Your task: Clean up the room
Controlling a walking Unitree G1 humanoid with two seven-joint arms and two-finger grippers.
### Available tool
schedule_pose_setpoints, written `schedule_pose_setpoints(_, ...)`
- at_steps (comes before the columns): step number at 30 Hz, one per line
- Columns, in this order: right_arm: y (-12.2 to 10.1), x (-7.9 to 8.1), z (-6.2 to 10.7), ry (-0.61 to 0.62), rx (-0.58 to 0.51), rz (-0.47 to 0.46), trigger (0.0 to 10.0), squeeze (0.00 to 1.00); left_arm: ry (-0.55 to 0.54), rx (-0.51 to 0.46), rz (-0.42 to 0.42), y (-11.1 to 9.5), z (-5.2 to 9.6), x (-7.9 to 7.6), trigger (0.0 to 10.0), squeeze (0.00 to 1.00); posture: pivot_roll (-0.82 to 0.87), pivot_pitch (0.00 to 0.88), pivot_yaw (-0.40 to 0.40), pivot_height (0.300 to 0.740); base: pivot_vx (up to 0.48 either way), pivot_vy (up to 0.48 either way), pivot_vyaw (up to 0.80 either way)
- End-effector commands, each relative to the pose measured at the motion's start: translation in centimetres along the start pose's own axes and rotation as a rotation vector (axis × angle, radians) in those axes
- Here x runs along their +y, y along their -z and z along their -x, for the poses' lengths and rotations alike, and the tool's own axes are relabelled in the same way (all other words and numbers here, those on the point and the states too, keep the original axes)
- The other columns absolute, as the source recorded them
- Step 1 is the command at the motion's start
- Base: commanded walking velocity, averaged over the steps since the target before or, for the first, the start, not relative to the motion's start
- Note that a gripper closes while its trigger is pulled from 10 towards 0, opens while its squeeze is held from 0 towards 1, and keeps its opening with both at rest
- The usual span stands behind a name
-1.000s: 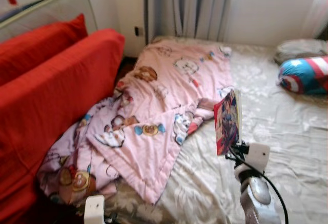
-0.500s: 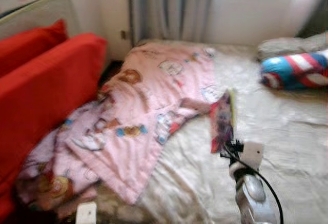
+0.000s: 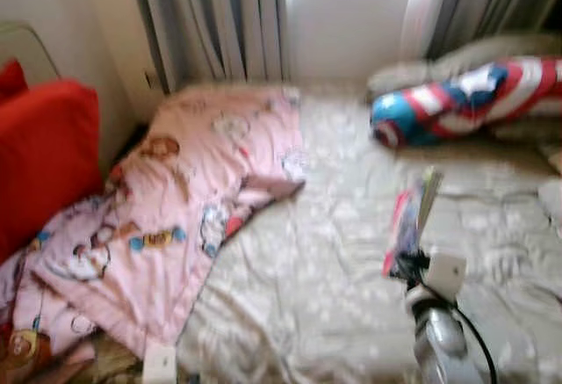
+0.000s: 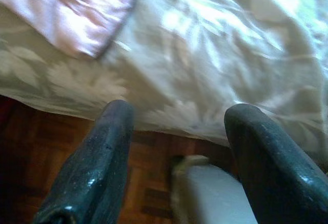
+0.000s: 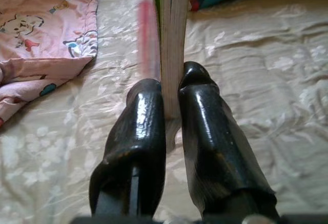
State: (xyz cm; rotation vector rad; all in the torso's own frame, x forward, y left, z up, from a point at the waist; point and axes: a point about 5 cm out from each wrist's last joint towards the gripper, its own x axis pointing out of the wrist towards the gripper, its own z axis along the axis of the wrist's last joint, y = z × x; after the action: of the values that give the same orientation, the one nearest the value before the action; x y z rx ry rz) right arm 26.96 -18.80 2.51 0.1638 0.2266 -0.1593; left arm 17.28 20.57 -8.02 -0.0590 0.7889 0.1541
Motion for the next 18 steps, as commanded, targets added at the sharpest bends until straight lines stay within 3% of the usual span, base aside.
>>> schedule_pose_setpoints(1, -0.91, 0.67, -0.23, -0.027, -0.045, 0.002, 10.0, 0.00, -0.010, 0.017, -0.015, 0.40, 0.16, 0.46, 10.0, 0.00, -0.01, 0.000, -0.019, 0.717, 0.000, -0.281, 0.00)
schedule_pose_setpoints(18, -0.81, 0.71, -0.14, -0.028, -0.039, 0.007, 10.0, 0.00, -0.003, 0.003, -0.016, 0.18, 0.09, 0.18, 10.0, 0.00, -0.01, 0.000, -0.017, 0.717, 0.000, -0.282, 0.00)
